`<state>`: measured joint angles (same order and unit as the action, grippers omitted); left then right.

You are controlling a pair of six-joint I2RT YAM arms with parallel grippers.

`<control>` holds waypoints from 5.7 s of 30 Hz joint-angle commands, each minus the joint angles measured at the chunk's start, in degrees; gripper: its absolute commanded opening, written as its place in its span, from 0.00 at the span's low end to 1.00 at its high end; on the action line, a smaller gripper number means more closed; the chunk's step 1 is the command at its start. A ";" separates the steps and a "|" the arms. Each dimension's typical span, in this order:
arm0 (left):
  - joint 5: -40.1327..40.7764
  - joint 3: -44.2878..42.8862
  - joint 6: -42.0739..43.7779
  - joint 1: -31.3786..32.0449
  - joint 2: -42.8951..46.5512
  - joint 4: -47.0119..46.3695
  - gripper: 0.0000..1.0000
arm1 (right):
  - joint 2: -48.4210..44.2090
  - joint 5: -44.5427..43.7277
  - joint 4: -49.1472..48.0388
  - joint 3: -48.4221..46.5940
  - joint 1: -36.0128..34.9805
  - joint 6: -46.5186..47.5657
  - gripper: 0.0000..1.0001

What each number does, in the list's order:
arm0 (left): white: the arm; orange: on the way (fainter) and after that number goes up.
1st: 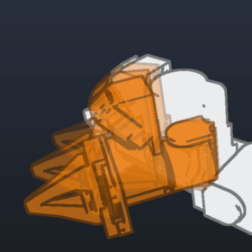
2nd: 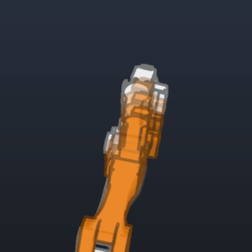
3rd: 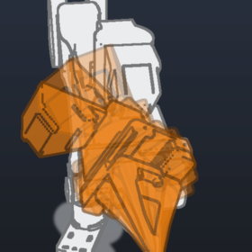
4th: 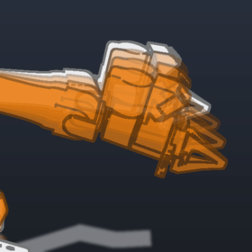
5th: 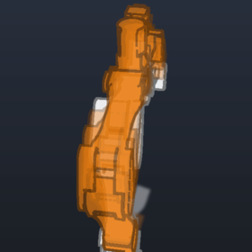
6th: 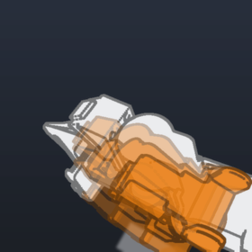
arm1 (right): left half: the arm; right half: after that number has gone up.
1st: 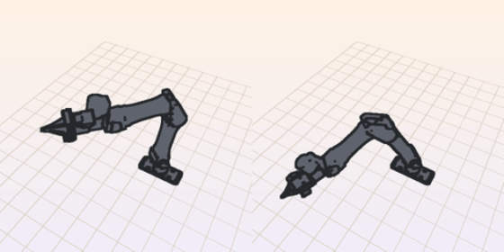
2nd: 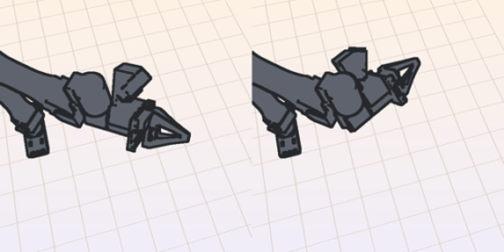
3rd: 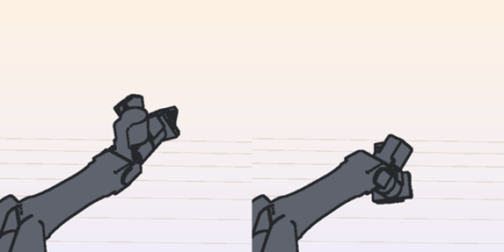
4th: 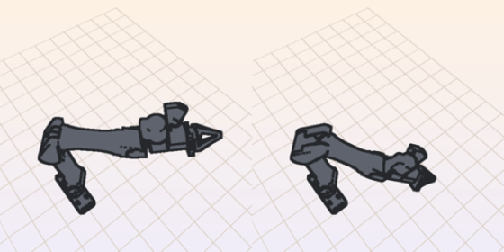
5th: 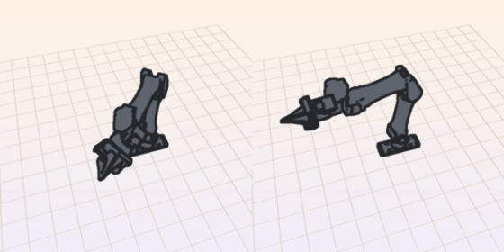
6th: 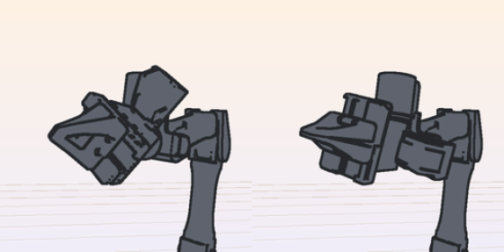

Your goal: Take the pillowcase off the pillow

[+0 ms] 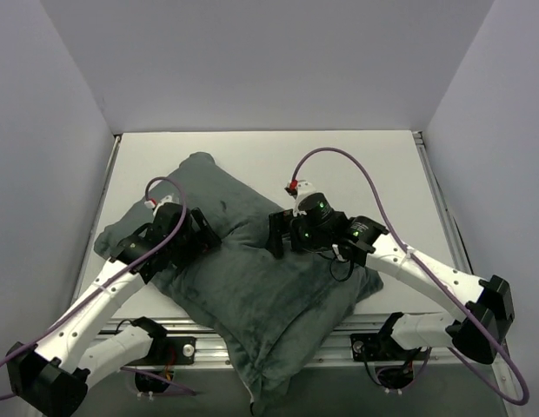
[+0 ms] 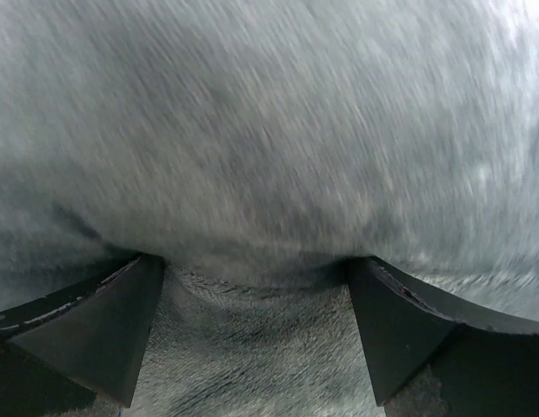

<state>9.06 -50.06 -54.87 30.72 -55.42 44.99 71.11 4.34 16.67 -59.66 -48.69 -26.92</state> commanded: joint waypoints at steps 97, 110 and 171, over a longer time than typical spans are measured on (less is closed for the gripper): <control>27.59 -29.74 40.90 15.51 -29.04 -13.79 0.87 | 2.63 -3.81 -18.05 4.20 12.30 -11.74 0.92; 26.45 -29.83 39.84 15.51 -29.57 -13.44 0.88 | 7.45 -9.69 -18.16 0.16 8.17 -15.27 0.86; 21.52 -19.90 28.68 13.93 -31.42 -11.07 0.65 | 14.06 -11.12 -6.64 1.08 20.81 -7.54 0.76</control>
<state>31.88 -71.70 -25.06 43.94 -85.95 29.34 85.89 -3.62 8.14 -64.49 -30.61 -34.37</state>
